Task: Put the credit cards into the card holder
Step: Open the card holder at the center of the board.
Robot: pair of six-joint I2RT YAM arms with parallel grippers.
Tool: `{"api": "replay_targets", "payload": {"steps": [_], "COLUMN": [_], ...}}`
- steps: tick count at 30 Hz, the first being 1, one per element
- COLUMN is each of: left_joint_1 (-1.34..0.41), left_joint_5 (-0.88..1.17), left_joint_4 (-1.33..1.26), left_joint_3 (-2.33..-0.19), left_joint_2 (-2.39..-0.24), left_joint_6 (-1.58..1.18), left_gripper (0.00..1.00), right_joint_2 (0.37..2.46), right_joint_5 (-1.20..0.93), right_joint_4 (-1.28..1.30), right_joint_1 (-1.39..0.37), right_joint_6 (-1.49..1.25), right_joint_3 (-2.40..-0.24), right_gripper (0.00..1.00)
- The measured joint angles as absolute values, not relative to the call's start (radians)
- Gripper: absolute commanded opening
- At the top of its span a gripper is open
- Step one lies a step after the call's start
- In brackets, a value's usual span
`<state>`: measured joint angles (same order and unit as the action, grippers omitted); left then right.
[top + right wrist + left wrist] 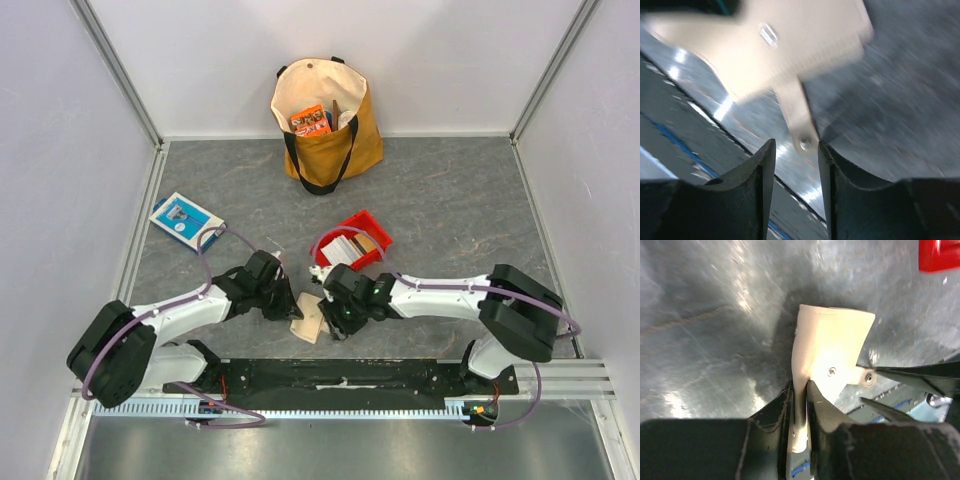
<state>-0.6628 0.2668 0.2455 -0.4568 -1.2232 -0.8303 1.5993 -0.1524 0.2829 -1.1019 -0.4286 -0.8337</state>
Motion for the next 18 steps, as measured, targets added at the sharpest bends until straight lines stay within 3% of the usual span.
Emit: {"api": "replay_targets", "payload": {"steps": [2, 6, 9, 10, 13, 15, 18], "left_joint_1": [-0.652, -0.636, -0.636, -0.636, -0.636, -0.636, -0.636], "left_joint_5": [0.225, 0.187, 0.181, 0.181, 0.17, 0.159, 0.139], "left_joint_4": [0.234, 0.221, 0.213, 0.213, 0.224, 0.244, 0.28], "left_joint_3": [-0.456, -0.456, -0.451, -0.448, -0.448, -0.448, -0.463], "left_joint_2": [-1.218, -1.217, -1.217, -1.215, -1.174, -1.13, -1.064], "left_joint_6": [-0.831, -0.834, -0.84, -0.841, -0.849, -0.849, -0.847], "left_gripper": [0.2, 0.25, 0.41, 0.44, 0.53, 0.59, 0.71], "right_joint_2": [1.559, 1.505, 1.481, 1.47, 1.425, 1.385, 1.321], "right_joint_5": [-0.103, -0.026, 0.027, 0.052, 0.116, 0.168, 0.247], "right_joint_4": [0.381, 0.518, 0.574, 0.586, 0.606, 0.606, 0.585], "right_joint_1": [-1.085, -1.053, -1.035, -1.027, -0.995, -0.958, -0.908], "right_joint_6": [-0.44, -0.458, -0.473, -0.483, -0.526, -0.571, -0.646], "right_joint_3": [-0.822, -0.805, -0.805, -0.805, -0.812, -0.83, -0.875], "right_gripper": [0.54, 0.54, 0.6, 0.65, 0.66, 0.77, 0.79]}}
